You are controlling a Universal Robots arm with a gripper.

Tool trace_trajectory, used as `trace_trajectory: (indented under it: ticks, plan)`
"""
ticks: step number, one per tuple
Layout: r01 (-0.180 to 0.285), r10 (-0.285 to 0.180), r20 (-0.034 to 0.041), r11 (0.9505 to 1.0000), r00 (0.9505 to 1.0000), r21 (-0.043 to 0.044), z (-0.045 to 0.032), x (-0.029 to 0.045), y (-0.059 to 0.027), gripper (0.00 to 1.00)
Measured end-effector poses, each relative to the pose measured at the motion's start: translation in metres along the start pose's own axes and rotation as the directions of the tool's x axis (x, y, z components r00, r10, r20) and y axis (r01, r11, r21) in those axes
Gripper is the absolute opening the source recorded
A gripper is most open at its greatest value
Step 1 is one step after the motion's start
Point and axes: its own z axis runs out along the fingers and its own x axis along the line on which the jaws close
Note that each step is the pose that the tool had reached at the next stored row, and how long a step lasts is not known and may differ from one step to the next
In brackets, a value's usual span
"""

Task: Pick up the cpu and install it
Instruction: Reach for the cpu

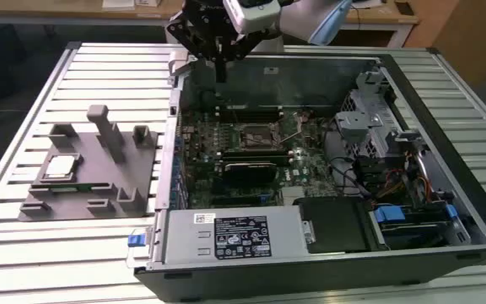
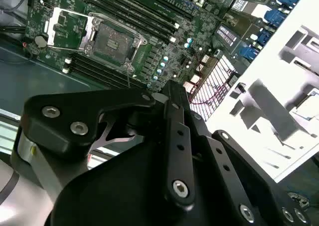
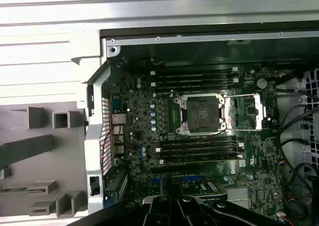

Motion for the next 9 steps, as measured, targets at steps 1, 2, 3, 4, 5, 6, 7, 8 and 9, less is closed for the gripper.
trace_trajectory:
  ticks: [1,2,3,4,5,6,7,8,9]
  plan:
    - [0.000,0.000,0.0000,1.0000,1.0000,0.0001,0.0000,0.0000,0.0000,0.11]
    - [0.000,0.000,0.0001,1.0000,1.0000,0.0000,0.0000,0.0000,0.0000,0.11]
    - [0.000,0.000,0.0000,1.0000,1.0000,0.0000,0.0000,0.0000,0.0000,0.11]
    - [0.000,0.000,0.0000,1.0000,1.0000,0.0001,0.0000,0.0000,0.0000,0.11]
    - [0.000,0.000,0.0000,1.0000,1.0000,0.0000,0.0000,0.0001,0.0000,0.11]
    - [0.000,0.000,0.0000,1.0000,1.0000,0.0001,0.0000,0.0003,0.0000,0.11]
    - [0.000,0.000,0.0000,1.0000,1.0000,0.0001,0.0000,0.0006,0.0000,0.11]
    - [0.000,0.000,0.0000,1.0000,1.0000,0.0001,0.0000,0.0010,-0.0001,0.11]
    - [0.000,0.000,0.0000,1.0000,1.0000,0.0000,0.0000,0.0014,-0.0001,0.11]
